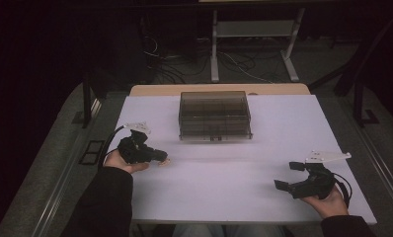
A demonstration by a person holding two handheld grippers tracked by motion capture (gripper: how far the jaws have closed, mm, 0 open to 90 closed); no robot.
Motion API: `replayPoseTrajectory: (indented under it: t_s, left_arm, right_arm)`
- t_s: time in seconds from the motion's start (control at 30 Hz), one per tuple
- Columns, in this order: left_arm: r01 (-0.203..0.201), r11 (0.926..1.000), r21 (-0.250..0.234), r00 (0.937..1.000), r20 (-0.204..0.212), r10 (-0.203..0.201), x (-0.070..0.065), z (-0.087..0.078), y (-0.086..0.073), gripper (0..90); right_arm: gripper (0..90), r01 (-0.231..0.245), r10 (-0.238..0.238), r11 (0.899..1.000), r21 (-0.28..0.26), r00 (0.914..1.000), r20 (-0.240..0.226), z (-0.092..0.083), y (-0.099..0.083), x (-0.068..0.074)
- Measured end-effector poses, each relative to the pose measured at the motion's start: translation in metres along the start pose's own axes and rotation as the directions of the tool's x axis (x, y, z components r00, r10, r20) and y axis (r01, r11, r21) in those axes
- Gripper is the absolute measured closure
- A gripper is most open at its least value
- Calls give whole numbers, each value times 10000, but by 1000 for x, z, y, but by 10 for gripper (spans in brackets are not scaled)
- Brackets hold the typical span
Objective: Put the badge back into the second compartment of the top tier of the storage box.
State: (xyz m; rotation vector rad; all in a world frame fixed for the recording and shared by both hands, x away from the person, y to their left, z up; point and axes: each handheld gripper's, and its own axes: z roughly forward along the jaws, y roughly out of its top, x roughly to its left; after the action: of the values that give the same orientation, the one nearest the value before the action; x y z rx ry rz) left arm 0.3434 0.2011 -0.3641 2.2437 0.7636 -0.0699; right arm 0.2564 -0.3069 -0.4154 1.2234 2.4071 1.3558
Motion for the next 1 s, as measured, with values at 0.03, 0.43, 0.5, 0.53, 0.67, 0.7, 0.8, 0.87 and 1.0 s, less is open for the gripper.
replayPoseTrajectory:
  t_s: [0.03, 0.43, 0.5, 0.53, 0.67, 0.7, 0.8, 0.87, 1.0]
  left_arm:
    - [-68, 10000, 12, 10000, -3, 68, 0, 0, 2, 842]
    - [-348, 9993, -162, 9994, -84, 346, -5, -10, 20, 842]
    - [-407, 9990, -165, 9991, -99, 405, -5, -12, 23, 842]
    - [-413, 9989, -206, 9991, -117, 410, -6, -13, 25, 842]
    - [-501, 9984, -268, 9987, -146, 498, -7, -16, 30, 842]
    - [-494, 9983, -307, 9987, -137, 489, -7, -16, 32, 842]
    - [-607, 9977, -317, 9981, -123, 604, -9, -16, 36, 842]
    - [-640, 9972, -382, 9979, -130, 636, -9, -16, 38, 842]
    - [-658, 9972, -349, 9977, -175, 652, -9, -16, 44, 842]
  right_arm:
    - [4, 3, -3, 10000, -5, 10000, -2, 0, 0, 0]
    - [4, -6, 6, 10000, 20, 10000, -11, 0, 0, 0]
    - [4, -8, 8, 10000, 22, 10000, -13, 0, 0, 0]
    - [4, -7, 7, 10000, 25, 10000, -18, 0, 0, 0]
    - [4, -12, 12, 10000, 28, 10000, -25, 0, 0, 0]
    - [4, -17, 17, 10000, 22, 10000, -24, 0, 0, 0]
    - [4, -86, 86, 9999, 63, 10000, -38, 0, 0, 0]
    - [4, -84, 85, 9999, 59, 10000, -35, 0, 0, 0]
    - [4, -67, 67, 10000, 51, 10000, -48, 0, 0, 0]
